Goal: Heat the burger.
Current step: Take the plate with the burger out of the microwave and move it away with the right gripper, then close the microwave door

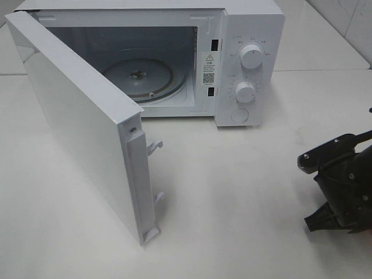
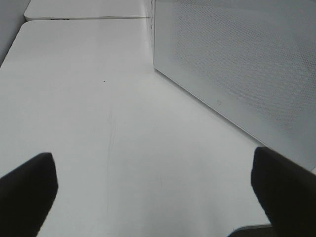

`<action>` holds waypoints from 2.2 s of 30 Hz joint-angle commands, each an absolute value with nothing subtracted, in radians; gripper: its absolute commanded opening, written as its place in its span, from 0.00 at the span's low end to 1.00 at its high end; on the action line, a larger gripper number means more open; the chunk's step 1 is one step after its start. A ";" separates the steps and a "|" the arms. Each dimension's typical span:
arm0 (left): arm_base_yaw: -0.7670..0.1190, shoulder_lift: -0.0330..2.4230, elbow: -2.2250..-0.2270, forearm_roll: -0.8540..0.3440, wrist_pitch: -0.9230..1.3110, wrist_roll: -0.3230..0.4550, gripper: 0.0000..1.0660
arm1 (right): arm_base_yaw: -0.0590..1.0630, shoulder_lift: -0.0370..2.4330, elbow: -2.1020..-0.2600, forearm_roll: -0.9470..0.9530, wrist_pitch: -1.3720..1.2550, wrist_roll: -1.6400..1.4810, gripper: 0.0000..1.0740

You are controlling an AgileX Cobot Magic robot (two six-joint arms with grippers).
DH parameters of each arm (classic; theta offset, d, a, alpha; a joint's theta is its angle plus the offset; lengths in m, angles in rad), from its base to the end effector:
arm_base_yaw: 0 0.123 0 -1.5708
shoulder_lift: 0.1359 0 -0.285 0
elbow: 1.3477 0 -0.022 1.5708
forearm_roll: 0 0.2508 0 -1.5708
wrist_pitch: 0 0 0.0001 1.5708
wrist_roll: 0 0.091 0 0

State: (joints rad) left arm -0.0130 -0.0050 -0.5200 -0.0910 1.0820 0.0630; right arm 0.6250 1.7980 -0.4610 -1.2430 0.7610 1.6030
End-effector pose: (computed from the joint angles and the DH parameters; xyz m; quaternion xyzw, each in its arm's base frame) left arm -0.0091 -0.0072 0.2813 0.0351 0.8507 -0.0323 0.5235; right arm 0.1993 0.0704 0.0895 -0.0679 0.9349 -0.2915 0.1909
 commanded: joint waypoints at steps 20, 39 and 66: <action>-0.009 -0.011 -0.517 -0.094 1.070 0.058 0.94 | 0.623 1.479 -0.617 -0.904 0.589 1.066 0.49; -0.009 -0.011 -0.517 -0.094 1.070 0.058 0.94 | 0.623 1.175 -0.737 -0.208 0.787 0.238 0.76; -0.009 -0.011 -0.517 -0.094 1.070 0.058 0.94 | 0.451 0.502 -0.574 -0.134 0.968 0.183 0.71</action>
State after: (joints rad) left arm -0.0130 -0.0050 -0.5200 -0.0910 1.0820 0.0630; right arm 0.4830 0.5470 -0.5940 -0.1450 0.9660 0.2090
